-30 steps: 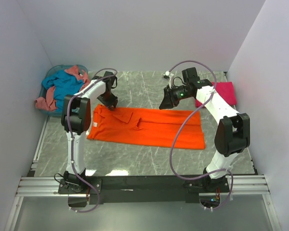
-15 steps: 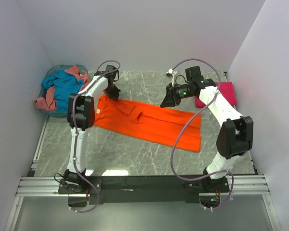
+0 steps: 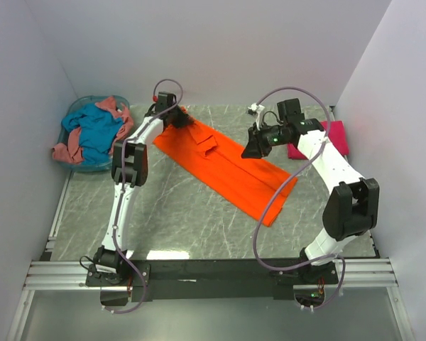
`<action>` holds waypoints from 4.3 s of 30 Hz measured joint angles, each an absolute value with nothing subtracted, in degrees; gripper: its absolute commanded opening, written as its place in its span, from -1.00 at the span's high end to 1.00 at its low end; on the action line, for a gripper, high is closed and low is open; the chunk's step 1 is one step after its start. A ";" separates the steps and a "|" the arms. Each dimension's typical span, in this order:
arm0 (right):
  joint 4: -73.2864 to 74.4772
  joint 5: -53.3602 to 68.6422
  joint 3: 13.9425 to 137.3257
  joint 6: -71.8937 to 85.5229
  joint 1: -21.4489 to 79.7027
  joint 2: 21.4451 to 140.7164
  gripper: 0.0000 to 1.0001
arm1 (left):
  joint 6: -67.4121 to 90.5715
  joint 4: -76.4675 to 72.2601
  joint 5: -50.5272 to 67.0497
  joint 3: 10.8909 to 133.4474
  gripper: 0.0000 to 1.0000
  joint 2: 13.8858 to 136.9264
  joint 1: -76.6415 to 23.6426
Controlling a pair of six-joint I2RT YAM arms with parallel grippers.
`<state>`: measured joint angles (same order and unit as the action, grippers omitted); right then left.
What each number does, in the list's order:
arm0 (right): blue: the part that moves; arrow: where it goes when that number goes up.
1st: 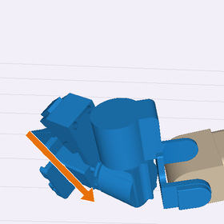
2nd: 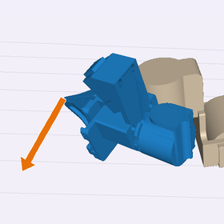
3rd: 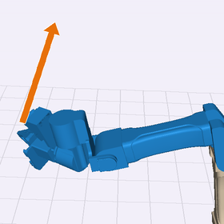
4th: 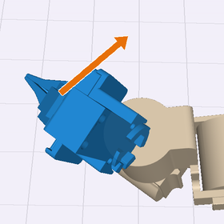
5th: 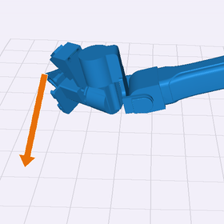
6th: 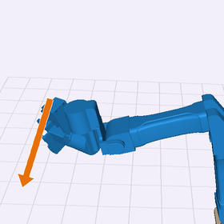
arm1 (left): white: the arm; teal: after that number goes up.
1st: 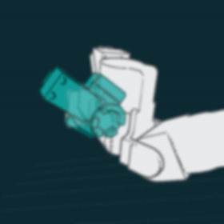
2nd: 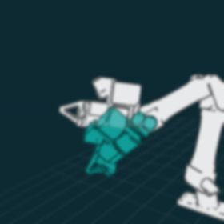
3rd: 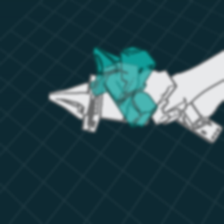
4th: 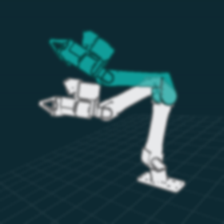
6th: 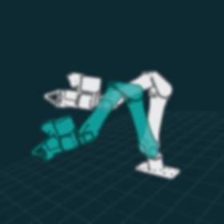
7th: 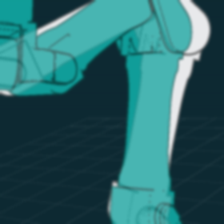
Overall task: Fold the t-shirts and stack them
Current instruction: Fold the tshirt
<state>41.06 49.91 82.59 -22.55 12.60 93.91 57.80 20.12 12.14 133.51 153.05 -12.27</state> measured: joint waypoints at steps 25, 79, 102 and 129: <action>26.13 -2.31 69.60 -30.72 49.52 101.47 0.02 | 31.83 5.50 5.06 78.26 -0.92 71.46 -3.81; 36.36 3.55 79.81 -23.79 65.39 107.68 -0.20 | 24.91 17.08 14.15 37.65 -0.87 37.36 -0.14; 30.26 37.21 111.07 11.14 19.07 136.53 -0.12 | 37.56 8.25 14.44 38.70 -0.99 60.07 -0.14; 31.66 39.51 128.27 25.89 21.63 149.40 0.77 | 40.12 14.63 15.53 34.94 -0.98 46.48 1.91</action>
